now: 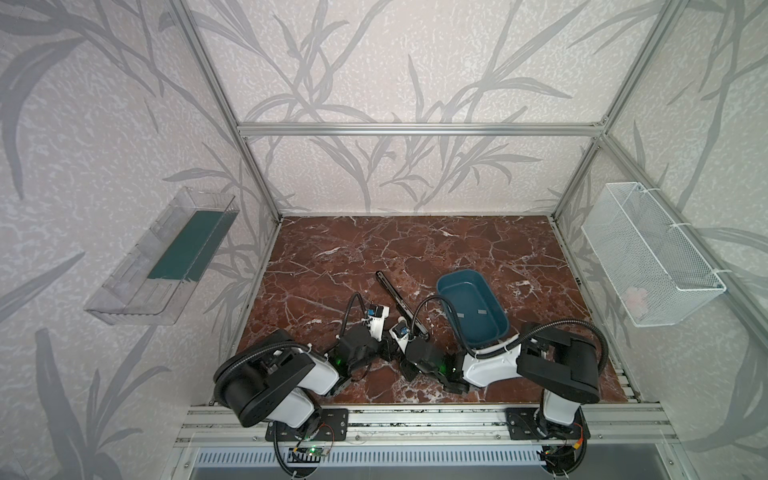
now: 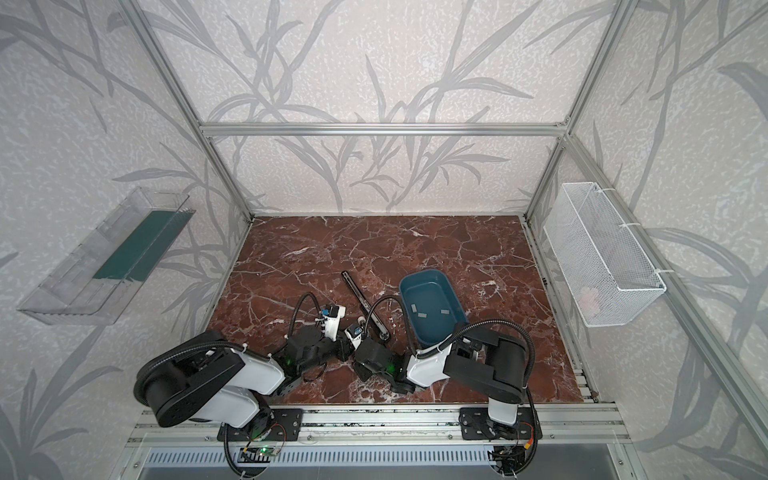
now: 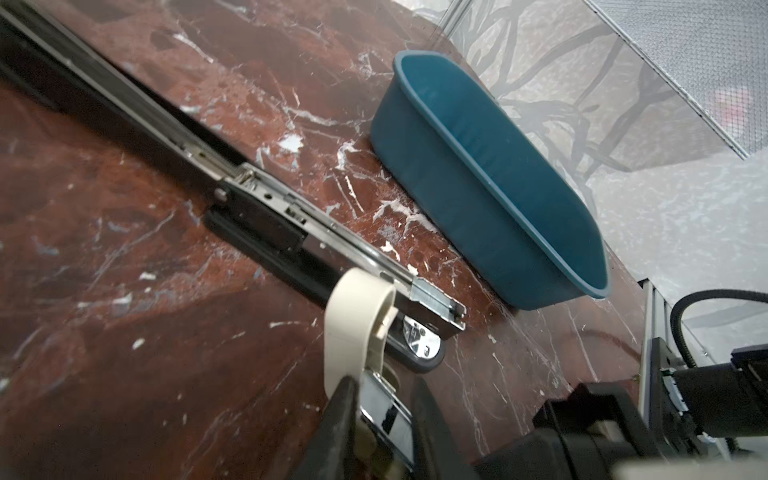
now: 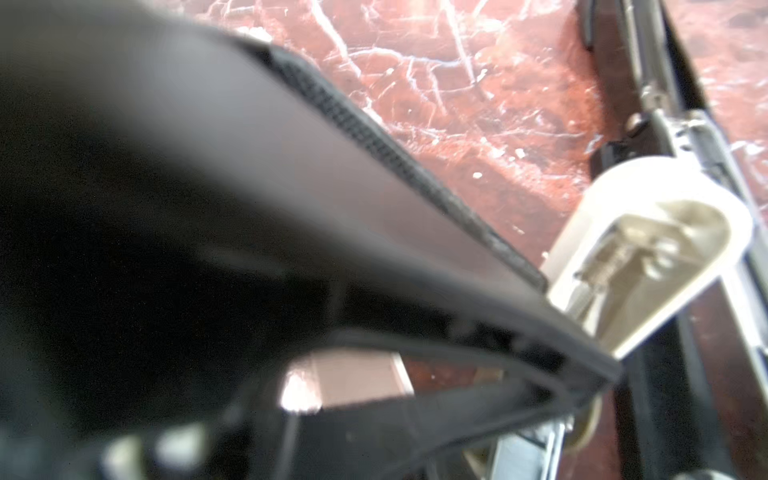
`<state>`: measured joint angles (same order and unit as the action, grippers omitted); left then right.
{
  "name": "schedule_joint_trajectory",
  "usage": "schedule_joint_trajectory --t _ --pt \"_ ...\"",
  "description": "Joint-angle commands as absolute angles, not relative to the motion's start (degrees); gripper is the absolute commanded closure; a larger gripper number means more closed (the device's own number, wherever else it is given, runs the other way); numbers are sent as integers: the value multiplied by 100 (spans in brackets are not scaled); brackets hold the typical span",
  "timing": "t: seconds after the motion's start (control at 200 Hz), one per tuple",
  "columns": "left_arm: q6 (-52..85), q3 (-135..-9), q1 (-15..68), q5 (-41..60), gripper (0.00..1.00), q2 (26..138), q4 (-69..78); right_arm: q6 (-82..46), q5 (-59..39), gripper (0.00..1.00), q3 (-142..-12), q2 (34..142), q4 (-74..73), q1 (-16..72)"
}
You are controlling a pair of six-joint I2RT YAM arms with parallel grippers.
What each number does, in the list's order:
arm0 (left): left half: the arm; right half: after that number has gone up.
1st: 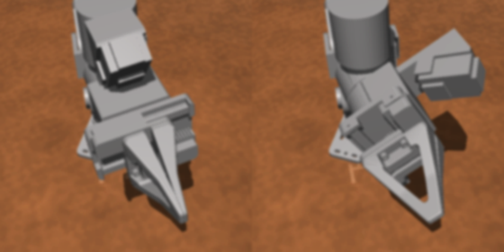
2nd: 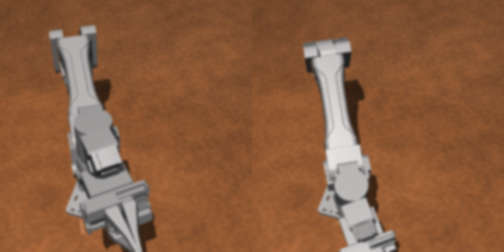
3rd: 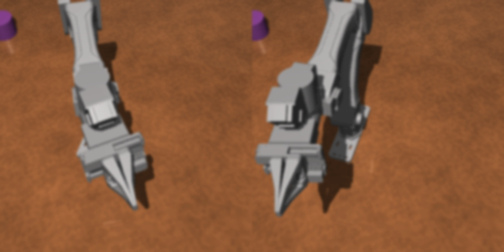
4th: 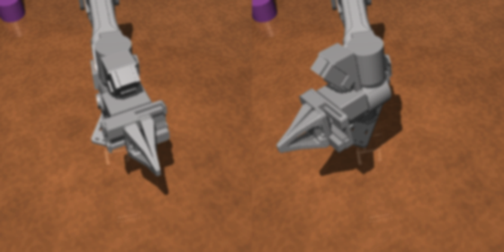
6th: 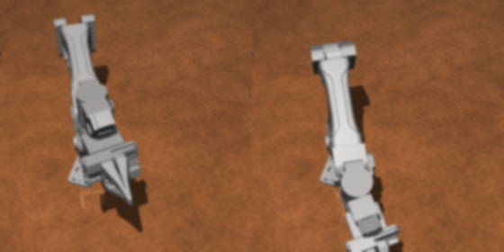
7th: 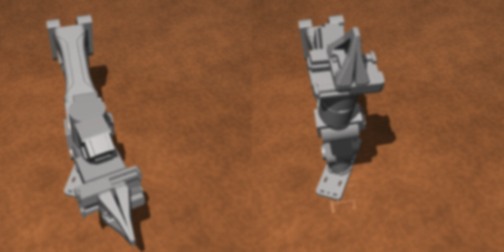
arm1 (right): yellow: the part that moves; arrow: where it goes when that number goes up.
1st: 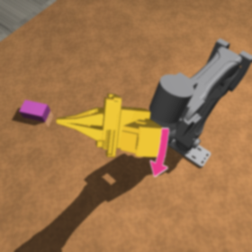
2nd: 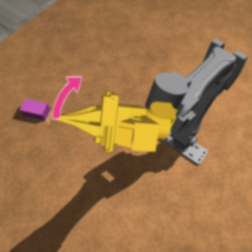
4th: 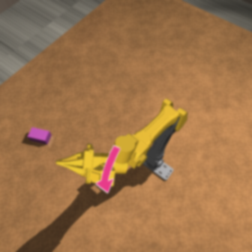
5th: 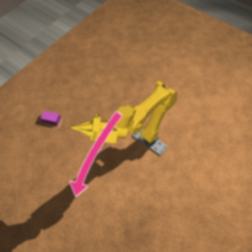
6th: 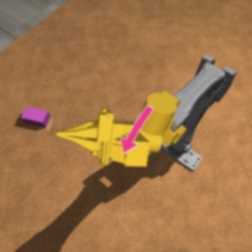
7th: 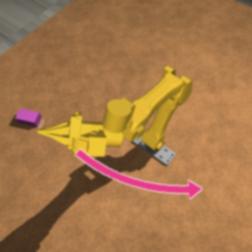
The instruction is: Load the staples into the stapler
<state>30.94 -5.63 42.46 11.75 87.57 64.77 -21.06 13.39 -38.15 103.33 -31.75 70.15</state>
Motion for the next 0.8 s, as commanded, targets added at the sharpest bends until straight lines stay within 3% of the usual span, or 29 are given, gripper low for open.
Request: schedule_joint_trajectory --t 0.0,0.19,0.31,0.4,0.635,0.795 --pt "3009 -400 4597 2070 69 9158 6086 -1830 1200 70 -3779 10531 -2767 6988" --pt "2948 -343 4590 1409 67 8628 5570 -1782 1122 62 -3642 10252 -2821 6998" --pt "2820 -679 4590 1108 64 7767 4011 -1740 1055 59 -3513 9980 -2839 7004" --pt "2740 -990 4590 857 64 7060 2794 -1743 1013 59 -3442 9816 -2830 7000" --pt "2841 -889 4578 -10 54 5261 1700 -1734 1072 61 -3352 9224 -2676 6999" --pt "2921 -883 4555 -519 53 4422 901 -1686 1098 63 -3370 8873 -2513 7004"
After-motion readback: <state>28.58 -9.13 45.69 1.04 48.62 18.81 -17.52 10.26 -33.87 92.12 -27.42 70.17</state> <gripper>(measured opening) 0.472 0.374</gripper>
